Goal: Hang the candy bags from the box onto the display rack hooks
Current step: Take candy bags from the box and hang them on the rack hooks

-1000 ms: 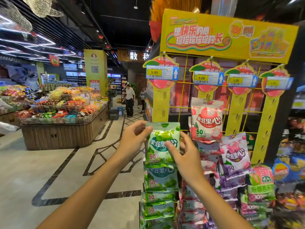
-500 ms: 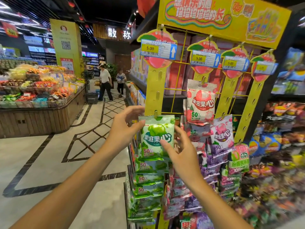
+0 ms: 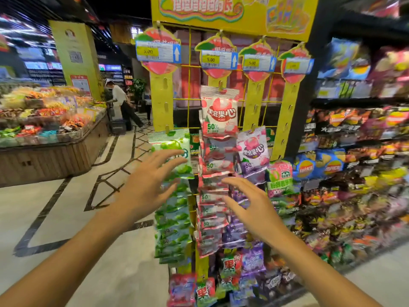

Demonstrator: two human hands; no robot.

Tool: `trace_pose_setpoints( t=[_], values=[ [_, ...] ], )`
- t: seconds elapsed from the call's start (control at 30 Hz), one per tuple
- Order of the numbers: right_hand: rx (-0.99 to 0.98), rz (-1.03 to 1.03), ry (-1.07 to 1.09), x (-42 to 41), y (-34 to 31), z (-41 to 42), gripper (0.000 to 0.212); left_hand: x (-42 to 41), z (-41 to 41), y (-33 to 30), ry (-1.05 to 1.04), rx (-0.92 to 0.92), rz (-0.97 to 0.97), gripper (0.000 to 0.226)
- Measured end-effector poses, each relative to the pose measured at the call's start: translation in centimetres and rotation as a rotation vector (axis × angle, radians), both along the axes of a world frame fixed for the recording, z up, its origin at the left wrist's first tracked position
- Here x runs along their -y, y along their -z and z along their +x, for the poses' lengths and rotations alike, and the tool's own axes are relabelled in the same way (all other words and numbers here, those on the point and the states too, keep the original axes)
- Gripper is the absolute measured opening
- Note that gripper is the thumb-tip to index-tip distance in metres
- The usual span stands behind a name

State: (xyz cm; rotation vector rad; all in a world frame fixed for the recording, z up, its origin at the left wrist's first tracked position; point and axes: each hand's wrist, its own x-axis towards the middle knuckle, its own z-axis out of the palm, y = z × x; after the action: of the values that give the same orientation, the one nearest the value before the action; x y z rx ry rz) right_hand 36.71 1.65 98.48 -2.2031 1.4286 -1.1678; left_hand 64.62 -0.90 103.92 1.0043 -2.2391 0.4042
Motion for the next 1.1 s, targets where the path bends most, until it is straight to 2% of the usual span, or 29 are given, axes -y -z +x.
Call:
trace_pose_setpoints(
  t=[0.13, 0.3, 0.4, 0.5, 0.6, 0.63, 0.7, 0.77, 0.83, 0.93, 1.0, 1.1],
  values=[
    [-0.161, 0.094, 0.018, -3.8, 3.4, -8.6, 0.047, -2.9, -9.5, 4.0, 0.018, 0.189, 0.071, 0.053],
    [-0.282, 0.258, 0.061, -11.9, 8.9, -21.6, 0.050, -6.8, -24.5, 12.3, 0.120, 0.369, 0.290, 0.081],
    [-0.258, 0.327, 0.125, -17.4, 12.8, -29.5, 0.041, -9.0, -33.2, 17.9, 0.214, 0.446, 0.392, 0.086],
    [-0.164, 0.475, 0.238, -22.6, 17.4, -36.6, 0.035, -11.1, -40.3, 23.6, 0.272, 0.539, 0.459, 0.074],
    [-0.133, 0.591, 0.307, -26.4, 22.5, -43.0, 0.013, -12.2, -45.3, 29.6, 0.310, 0.620, 0.587, 0.067],
    [-0.089, 0.669, 0.312, -27.2, 23.9, -44.6, 0.018, -12.4, -46.6, 31.6, 0.314, 0.660, 0.627, 0.067],
    [-0.055, 0.763, 0.357, -28.1, 25.2, -47.3, 0.038, -12.7, -48.9, 34.3, 0.326, 0.696, 0.699, 0.068],
    [-0.077, 0.799, 0.404, -28.1, 26.6, -49.6, 0.041, -12.5, -51.0, 36.4, 0.335, 0.731, 0.735, 0.069],
    [-0.101, 0.816, 0.415, -27.7, 28.8, -52.1, 0.057, -11.8, -53.1, 38.1, 0.351, 0.710, 0.724, 0.070],
    [-0.094, 0.946, 0.427, -26.5, 32.9, -55.9, 0.056, -9.7, -56.4, 41.0, 0.360, 0.692, 0.811, 0.071],
    [-0.113, 0.982, 0.434, -25.5, 34.1, -57.8, 0.065, -8.1, -57.9, 43.2, 0.323, 0.705, 0.873, 0.071],
    [-0.160, 1.052, 0.430, -23.1, 34.4, -60.3, 0.048, -5.2, -59.6, 47.6, 0.254, 0.724, 1.028, 0.062]
  ],
)
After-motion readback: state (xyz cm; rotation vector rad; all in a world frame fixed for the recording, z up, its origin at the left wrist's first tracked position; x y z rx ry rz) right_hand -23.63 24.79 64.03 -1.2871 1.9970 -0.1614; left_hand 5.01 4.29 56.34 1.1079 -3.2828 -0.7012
